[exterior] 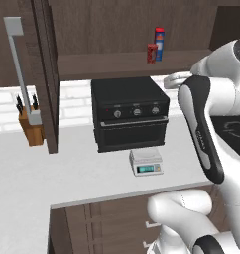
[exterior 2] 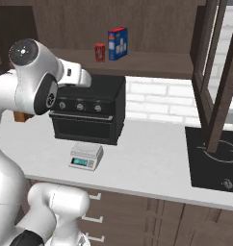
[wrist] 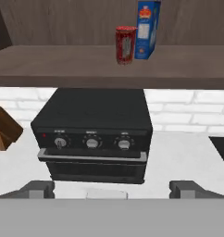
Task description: Pick the yogurt and place it on the digital scale for weighing, and close the cabinet.
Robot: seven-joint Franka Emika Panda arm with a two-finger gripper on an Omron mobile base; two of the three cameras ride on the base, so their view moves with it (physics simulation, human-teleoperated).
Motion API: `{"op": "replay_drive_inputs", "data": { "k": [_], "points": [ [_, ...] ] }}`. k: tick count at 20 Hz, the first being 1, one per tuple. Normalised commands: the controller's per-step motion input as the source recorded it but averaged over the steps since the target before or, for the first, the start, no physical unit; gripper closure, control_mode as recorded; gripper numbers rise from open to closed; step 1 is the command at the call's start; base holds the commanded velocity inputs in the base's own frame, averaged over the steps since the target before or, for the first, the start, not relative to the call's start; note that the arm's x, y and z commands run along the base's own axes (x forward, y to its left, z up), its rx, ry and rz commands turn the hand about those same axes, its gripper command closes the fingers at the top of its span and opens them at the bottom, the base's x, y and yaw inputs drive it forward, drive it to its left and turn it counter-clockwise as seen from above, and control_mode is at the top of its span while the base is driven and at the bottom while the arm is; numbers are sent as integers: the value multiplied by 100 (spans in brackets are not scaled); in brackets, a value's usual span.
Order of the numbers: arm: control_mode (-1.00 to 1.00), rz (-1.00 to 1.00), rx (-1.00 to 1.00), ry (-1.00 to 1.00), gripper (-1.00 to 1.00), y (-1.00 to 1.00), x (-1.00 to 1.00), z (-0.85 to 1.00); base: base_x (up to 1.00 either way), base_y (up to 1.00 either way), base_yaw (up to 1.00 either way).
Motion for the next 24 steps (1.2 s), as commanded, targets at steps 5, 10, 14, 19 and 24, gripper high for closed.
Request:
{"op": "replay_drive_inputs", "data": {
  "k": [5,10,14,19,24],
  "points": [
    [-100,0,0,-19,-100,0,0,56,0,0,0],
    [-100,0,0,0,-100,0,12,24,0,0,0],
    [-100,0,0,0,-100,0,47,2,0,0,0],
    [-100,0,0,0,-100,0,50,0,0,0,0],
    [-100,0,0,0,-100,0,44,1,0,0,0]
  ]
}}
